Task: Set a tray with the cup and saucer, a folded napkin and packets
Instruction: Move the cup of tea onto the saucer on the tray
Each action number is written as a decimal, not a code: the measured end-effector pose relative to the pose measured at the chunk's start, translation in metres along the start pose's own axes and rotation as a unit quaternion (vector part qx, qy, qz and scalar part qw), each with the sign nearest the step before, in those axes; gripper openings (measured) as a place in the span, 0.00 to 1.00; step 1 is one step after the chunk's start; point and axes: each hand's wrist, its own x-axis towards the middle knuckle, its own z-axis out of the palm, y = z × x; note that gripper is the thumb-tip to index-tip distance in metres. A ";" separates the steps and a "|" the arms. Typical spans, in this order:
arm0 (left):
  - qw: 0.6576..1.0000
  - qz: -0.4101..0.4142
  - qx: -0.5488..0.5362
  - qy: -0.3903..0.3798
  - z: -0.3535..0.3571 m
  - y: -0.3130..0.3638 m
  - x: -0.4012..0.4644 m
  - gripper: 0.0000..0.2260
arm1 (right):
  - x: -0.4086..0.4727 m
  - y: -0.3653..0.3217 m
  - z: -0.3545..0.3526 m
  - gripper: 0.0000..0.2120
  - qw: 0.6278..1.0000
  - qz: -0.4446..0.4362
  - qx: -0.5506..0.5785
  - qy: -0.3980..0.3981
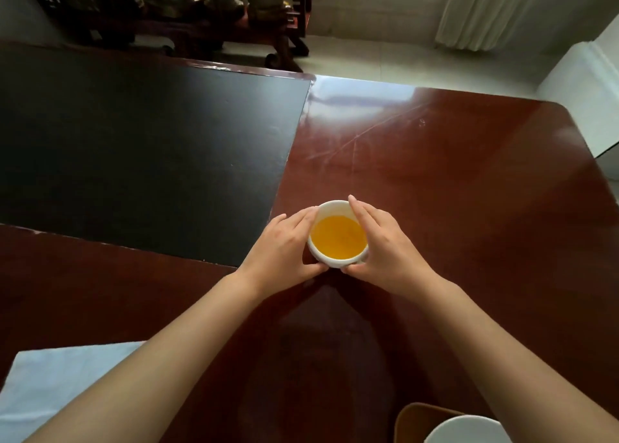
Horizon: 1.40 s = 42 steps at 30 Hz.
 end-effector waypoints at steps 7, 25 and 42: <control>0.964 -0.107 -0.243 -0.018 0.011 0.007 -0.048 0.44 | -0.049 -0.003 0.010 0.55 0.988 0.039 0.150 -0.017; 0.881 -0.160 -0.438 -0.083 0.009 0.012 -0.050 0.38 | -0.083 -0.002 0.008 0.25 0.896 0.174 0.403 0.062; 0.896 -0.095 -0.433 -0.014 -0.008 0.114 -0.090 0.33 | -0.172 -0.010 -0.076 0.22 0.894 0.101 0.435 0.033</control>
